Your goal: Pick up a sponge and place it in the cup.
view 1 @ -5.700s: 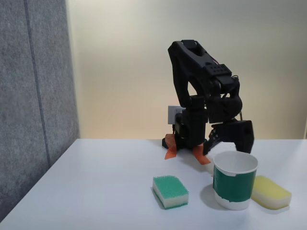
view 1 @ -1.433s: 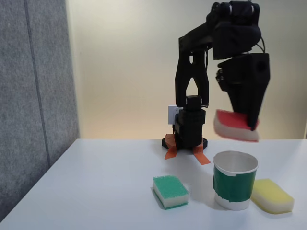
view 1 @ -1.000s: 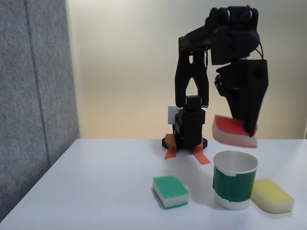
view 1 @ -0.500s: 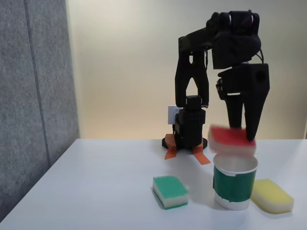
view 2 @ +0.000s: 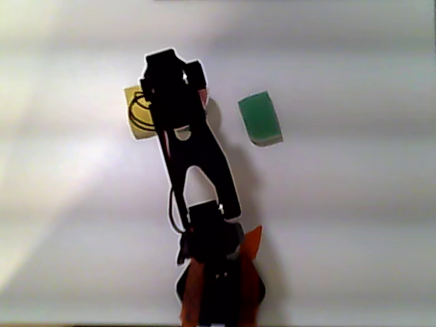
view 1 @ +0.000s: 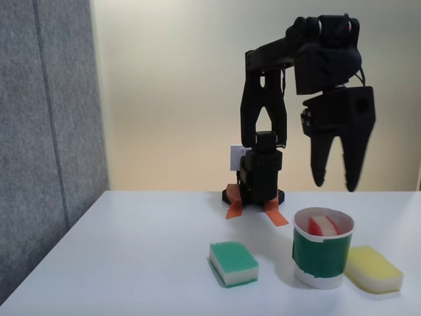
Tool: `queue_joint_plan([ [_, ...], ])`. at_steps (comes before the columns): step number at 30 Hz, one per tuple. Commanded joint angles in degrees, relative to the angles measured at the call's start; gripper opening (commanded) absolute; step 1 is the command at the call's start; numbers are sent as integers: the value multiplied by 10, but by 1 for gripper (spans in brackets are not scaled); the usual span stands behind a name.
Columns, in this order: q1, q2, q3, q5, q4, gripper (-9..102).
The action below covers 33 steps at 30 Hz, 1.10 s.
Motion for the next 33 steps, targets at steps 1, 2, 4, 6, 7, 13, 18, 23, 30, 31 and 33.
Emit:
queue_joint_plan([
  [1, -13, 18, -39, 5, 27, 27],
  [2, -14, 20, -41, 10, 33, 26],
  [4, -17, 19, -58, 16, 51, 23],
  [6, -18, 5, -94, 12, 83, 19],
  [7, -18, -6, -116, 9, 100, 17],
  [13, -11, -21, -153, 2, 122, 0],
  [18, -11, -11, -142, 23, 110, 0],
  [23, -10, 42, -81, 55, 47, 0],
  [30, -4, 81, -52, 83, -11, 0],
  [31, 1, 92, -37, 80, -34, 0],
  [33, 13, 114, -3, 70, -88, 0],
])
